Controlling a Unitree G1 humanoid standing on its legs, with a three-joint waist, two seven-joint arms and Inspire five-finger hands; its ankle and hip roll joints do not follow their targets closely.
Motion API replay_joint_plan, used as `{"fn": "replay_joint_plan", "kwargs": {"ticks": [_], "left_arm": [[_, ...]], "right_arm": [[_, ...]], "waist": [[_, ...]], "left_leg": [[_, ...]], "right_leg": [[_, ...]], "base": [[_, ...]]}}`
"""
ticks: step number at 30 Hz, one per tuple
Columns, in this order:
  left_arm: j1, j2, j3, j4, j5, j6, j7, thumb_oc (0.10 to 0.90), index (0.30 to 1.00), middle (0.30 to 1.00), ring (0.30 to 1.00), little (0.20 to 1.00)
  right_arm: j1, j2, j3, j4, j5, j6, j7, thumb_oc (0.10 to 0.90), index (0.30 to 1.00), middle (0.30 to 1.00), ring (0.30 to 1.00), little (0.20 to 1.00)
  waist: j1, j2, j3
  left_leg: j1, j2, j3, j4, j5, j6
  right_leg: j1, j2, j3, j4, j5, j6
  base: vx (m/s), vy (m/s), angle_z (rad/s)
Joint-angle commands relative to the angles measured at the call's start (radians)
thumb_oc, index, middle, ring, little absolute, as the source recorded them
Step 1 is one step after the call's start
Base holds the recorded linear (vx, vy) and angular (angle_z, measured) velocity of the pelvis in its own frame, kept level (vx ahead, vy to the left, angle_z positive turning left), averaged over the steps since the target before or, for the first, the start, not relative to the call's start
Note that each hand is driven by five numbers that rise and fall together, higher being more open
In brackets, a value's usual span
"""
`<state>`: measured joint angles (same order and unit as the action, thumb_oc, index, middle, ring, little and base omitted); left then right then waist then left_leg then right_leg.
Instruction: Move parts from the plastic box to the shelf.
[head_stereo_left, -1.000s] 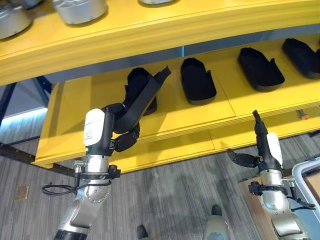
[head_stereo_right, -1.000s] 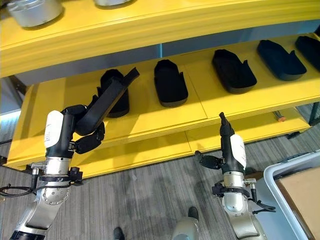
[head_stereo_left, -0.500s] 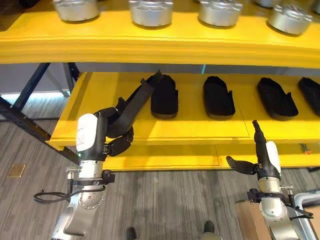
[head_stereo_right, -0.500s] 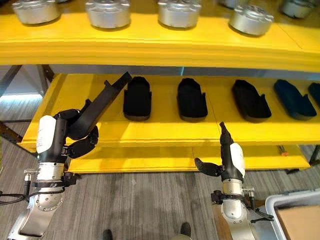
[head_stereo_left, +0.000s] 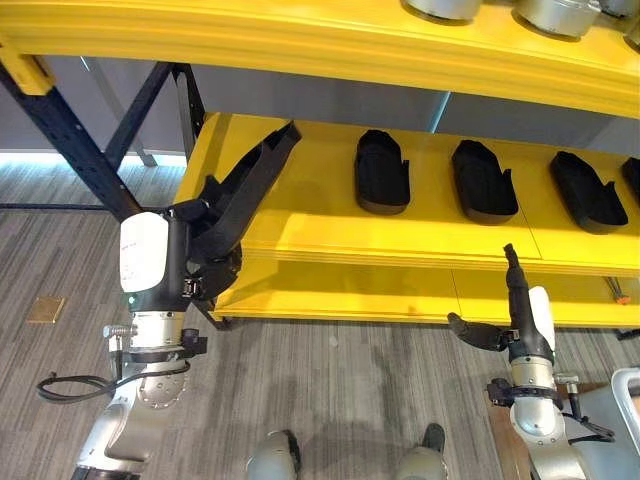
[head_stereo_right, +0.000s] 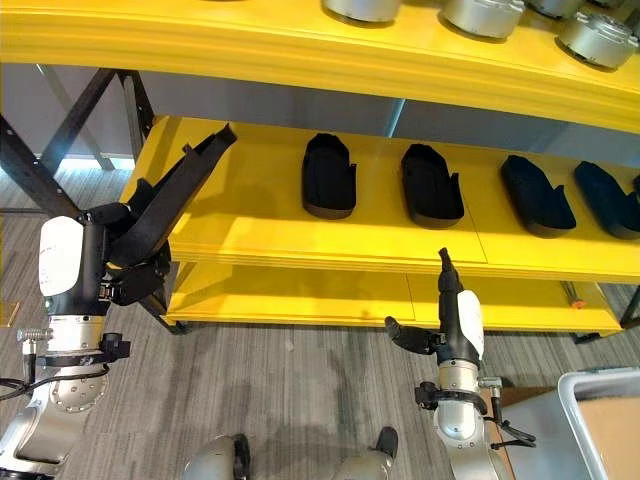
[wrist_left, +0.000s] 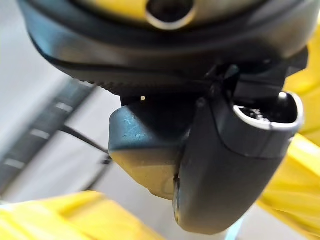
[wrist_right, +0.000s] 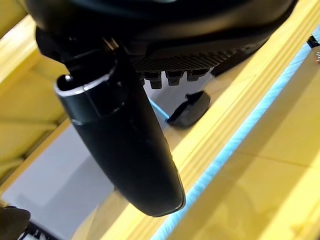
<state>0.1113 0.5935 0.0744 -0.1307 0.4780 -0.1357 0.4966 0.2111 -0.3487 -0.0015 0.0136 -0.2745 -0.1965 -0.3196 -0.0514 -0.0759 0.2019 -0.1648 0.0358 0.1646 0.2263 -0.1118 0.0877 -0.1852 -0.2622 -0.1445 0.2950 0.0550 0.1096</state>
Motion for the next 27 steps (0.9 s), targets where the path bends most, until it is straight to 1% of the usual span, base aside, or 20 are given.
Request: {"fn": "replay_joint_plan", "kwargs": {"ticks": [1, 2, 3, 4, 6, 7, 8, 11, 18, 27], "left_arm": [[-0.082, 0.000, 0.101, -0.181, -0.002, -0.058, 0.064, 0.400, 0.300, 0.300, 0.300, 0.300], [-0.080, -0.024, 0.104, -0.177, -0.002, -0.055, 0.058, 0.400, 0.300, 0.300, 0.300, 0.300], [-0.081, -0.025, 0.104, -0.177, -0.002, -0.055, 0.058, 0.400, 0.300, 0.300, 0.300, 0.300], [-0.082, -0.031, 0.093, -0.168, 0.002, -0.054, 0.053, 0.400, 0.300, 0.300, 0.300, 0.300], [-0.075, -0.044, 0.087, -0.171, -0.003, -0.062, 0.043, 0.400, 0.300, 0.300, 0.300, 0.300], [-0.072, -0.046, 0.087, -0.172, -0.007, -0.065, 0.040, 0.400, 0.300, 0.300, 0.300, 0.300], [-0.062, -0.052, 0.087, -0.176, -0.019, -0.072, 0.035, 0.400, 0.300, 0.300, 0.300, 0.300], [-0.047, -0.060, 0.080, -0.179, -0.031, -0.072, 0.019, 0.400, 0.300, 0.300, 0.300, 0.300], [-0.054, -0.063, 0.071, -0.193, -0.037, -0.077, 0.008, 0.400, 0.300, 0.300, 0.300, 0.300], [-0.120, -0.065, 0.006, -0.226, -0.053, -0.094, -0.013, 0.400, 0.300, 0.300, 0.300, 0.300]], "right_arm": [[-0.123, -0.071, -0.055, -0.032, -0.013, -0.072, -0.029, 0.900, 1.000, 1.000, 1.000, 1.000], [-0.133, -0.077, -0.049, -0.041, -0.015, -0.077, -0.031, 0.900, 1.000, 1.000, 1.000, 1.000], [-0.134, -0.077, -0.049, -0.041, -0.015, -0.077, -0.031, 0.900, 1.000, 1.000, 1.000, 1.000], [-0.139, -0.077, -0.039, -0.040, -0.016, -0.079, -0.030, 0.900, 1.000, 1.000, 1.000, 1.000], [-0.139, -0.084, -0.036, -0.041, -0.014, -0.078, -0.028, 0.900, 1.000, 1.000, 1.000, 1.000], [-0.140, -0.087, -0.037, -0.051, -0.006, -0.082, -0.023, 0.900, 1.000, 1.000, 1.000, 1.000], [-0.138, -0.094, -0.037, -0.061, 0.002, -0.084, -0.018, 0.900, 1.000, 1.000, 1.000, 1.000], [-0.114, -0.095, -0.047, -0.061, 0.006, -0.081, -0.017, 0.900, 1.000, 1.000, 1.000, 1.000], [-0.101, -0.104, -0.048, -0.076, 0.014, -0.089, -0.014, 0.900, 1.000, 1.000, 1.000, 1.000], [-0.100, -0.122, -0.026, -0.088, 0.023, -0.103, -0.019, 0.900, 1.000, 1.000, 1.000, 1.000]], "waist": [[-0.028, 0.019, -0.085], [-0.028, 0.017, -0.098], [-0.028, 0.017, -0.097], [-0.031, 0.017, -0.099], [-0.037, 0.021, -0.107], [-0.038, 0.025, -0.109], [-0.039, 0.034, -0.119], [-0.048, 0.051, -0.125], [-0.064, 0.078, -0.123], [-0.084, 0.099, -0.111]], "left_leg": [[0.135, 0.004, -0.061, -0.188, 0.038, -0.081], [0.152, -0.010, -0.049, -0.238, 0.070, -0.088], [0.153, -0.010, -0.049, -0.239, 0.070, -0.088], [0.157, -0.012, -0.049, -0.238, 0.068, -0.092], [0.170, -0.008, -0.049, -0.242, 0.070, -0.099], [0.172, -0.004, -0.048, -0.241, 0.072, -0.103], [0.179, -0.001, -0.040, -0.242, 0.071, -0.109], [0.192, 0.012, -0.041, -0.250, 0.082, -0.125], [0.207, 0.039, -0.043, -0.256, 0.097, -0.151], [0.187, 0.073, -0.054, -0.179, 0.102, -0.182]], "right_leg": [[0.049, 0.118, 0.008, -0.103, -0.031, 0.031], [0.061, 0.153, 0.005, -0.161, -0.043, 0.020], [0.065, 0.153, 0.005, -0.168, -0.040, 0.020], [0.079, 0.151, 0.024, -0.217, -0.039, 0.020], [0.101, 0.157, 0.054, -0.249, -0.026, 0.013], [0.109, 0.157, 0.054, -0.268, -0.018, 0.012], [0.131, 0.152, 0.045, -0.302, -0.009, 0.013], [0.163, 0.157, 0.041, -0.334, -0.011, 0.003], [0.185, 0.173, 0.035, -0.342, -0.034, -0.017], [0.201, 0.196, 0.036, -0.332, -0.063, -0.049]], "base": [[0.03, 0.038, 0.10], [0.04, 0.045, 0.22], [0.06, -0.058, 0.00], [0.08, -0.080, -0.12], [0.10, -0.112, -0.08], [0.12, -0.160, 0.13], [0.12, -0.156, 0.20], [0.10, -0.137, 0.12], [0.04, -0.104, 0.00], [0.02, -0.103, -0.02]]}}
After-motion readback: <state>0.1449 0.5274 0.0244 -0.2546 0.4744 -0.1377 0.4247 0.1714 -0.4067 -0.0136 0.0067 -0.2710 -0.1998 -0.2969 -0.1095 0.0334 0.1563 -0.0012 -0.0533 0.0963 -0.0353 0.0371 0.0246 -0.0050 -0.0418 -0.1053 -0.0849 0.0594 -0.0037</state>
